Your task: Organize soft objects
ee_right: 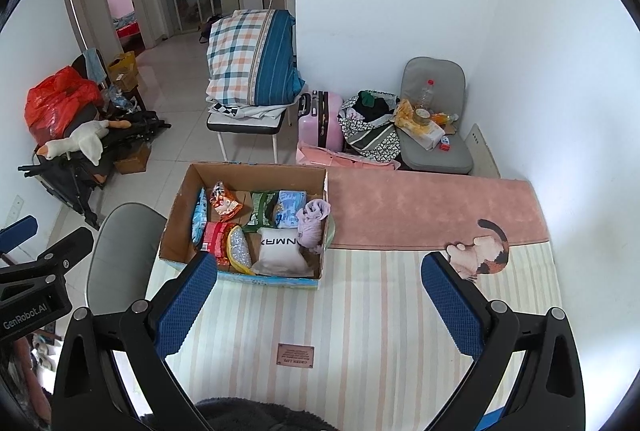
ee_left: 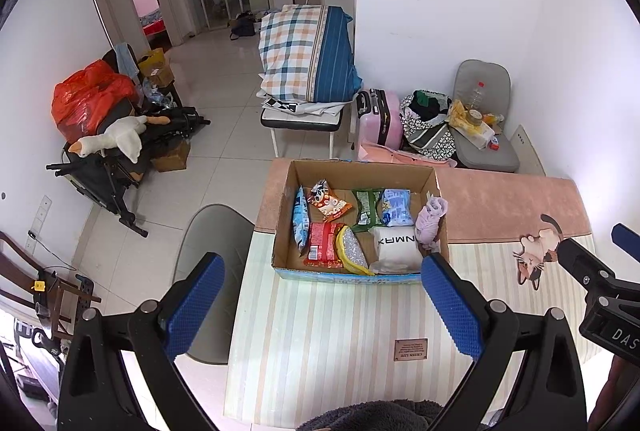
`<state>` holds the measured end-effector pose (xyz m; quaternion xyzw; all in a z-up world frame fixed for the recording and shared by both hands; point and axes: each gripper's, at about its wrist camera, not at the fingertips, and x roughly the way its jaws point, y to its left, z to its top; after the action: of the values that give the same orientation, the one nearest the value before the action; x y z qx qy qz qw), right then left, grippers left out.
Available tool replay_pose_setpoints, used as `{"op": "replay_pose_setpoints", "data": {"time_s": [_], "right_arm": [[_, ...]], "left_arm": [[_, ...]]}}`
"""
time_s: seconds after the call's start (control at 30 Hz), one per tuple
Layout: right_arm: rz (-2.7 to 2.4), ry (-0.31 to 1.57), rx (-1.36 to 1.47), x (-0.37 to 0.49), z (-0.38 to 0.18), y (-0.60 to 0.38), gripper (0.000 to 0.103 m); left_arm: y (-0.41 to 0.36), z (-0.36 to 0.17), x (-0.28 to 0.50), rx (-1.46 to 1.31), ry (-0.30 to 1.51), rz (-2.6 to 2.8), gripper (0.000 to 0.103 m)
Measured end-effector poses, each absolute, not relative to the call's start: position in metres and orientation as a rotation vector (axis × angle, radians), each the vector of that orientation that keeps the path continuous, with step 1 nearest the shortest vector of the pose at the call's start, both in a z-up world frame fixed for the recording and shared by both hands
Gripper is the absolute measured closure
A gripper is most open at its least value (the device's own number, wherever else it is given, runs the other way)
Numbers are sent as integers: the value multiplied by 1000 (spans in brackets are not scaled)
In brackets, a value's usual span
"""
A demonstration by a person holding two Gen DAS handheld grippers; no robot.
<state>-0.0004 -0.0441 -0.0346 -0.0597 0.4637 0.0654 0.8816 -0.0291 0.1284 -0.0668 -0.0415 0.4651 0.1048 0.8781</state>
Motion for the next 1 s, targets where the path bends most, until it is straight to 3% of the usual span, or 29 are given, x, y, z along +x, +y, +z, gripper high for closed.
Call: {"op": "replay_pose_setpoints", "data": {"time_s": [1.0], "right_arm": [[129, 960, -130, -3, -37, -38, 0]], "left_arm": [[128, -67, -30, -87, 976, 221, 3]]}}
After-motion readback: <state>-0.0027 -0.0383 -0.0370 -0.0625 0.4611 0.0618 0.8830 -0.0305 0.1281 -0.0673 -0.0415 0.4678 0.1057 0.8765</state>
